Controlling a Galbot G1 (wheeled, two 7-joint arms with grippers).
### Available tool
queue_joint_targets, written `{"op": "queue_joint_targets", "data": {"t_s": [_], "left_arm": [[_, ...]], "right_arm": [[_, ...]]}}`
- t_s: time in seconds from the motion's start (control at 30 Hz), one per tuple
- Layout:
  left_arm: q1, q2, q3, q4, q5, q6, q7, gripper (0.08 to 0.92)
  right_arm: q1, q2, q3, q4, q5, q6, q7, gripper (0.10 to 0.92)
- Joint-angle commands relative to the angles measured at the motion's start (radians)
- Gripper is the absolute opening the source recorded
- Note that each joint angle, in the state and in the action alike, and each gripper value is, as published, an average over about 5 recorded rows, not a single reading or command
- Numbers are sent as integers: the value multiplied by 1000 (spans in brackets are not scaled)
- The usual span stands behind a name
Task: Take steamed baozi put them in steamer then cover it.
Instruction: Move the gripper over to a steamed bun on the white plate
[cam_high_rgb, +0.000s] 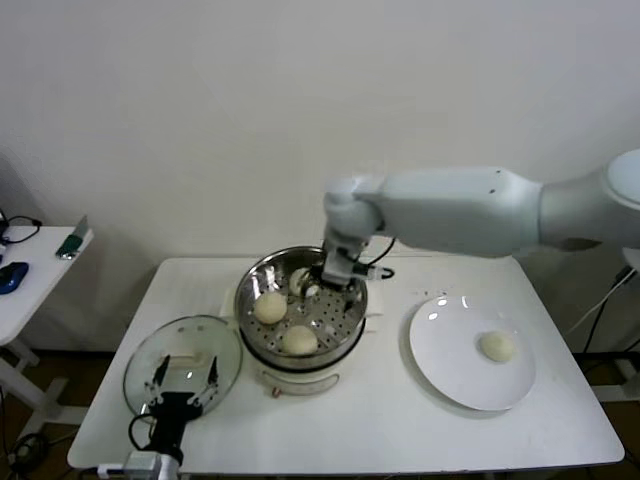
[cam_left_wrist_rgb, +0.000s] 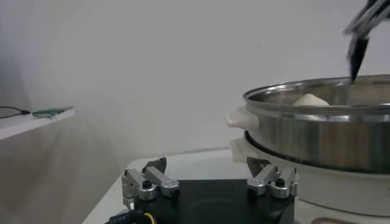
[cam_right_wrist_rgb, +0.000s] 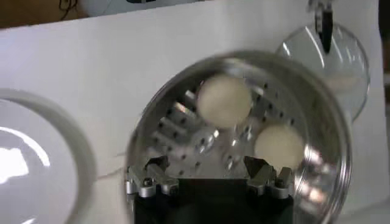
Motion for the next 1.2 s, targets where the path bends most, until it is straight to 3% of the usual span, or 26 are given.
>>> {"op": "queue_joint_targets", "data": {"t_s": [0.03, 0.27, 0.53, 0.9, 1.2], "left_arm": [[-4, 1, 1, -2, -4, 3, 1, 823], [-14, 2, 5, -4, -3, 7, 4, 823], [-10, 2, 5, 0, -2, 5, 3, 823], [-7, -4, 5, 6, 4, 2, 3, 823], [-7, -4, 5, 11, 6, 1, 3, 823]], "right_arm": [[181, -275, -143, -21, 288, -181, -116, 823], [111, -523, -240, -41, 293, -354, -81, 823], [-185, -688, -46, -123, 121, -409, -43, 823], [-513, -664, 242, -248, -63, -405, -19, 823], [-648, -592, 379, -314, -109, -413, 12, 823]]}}
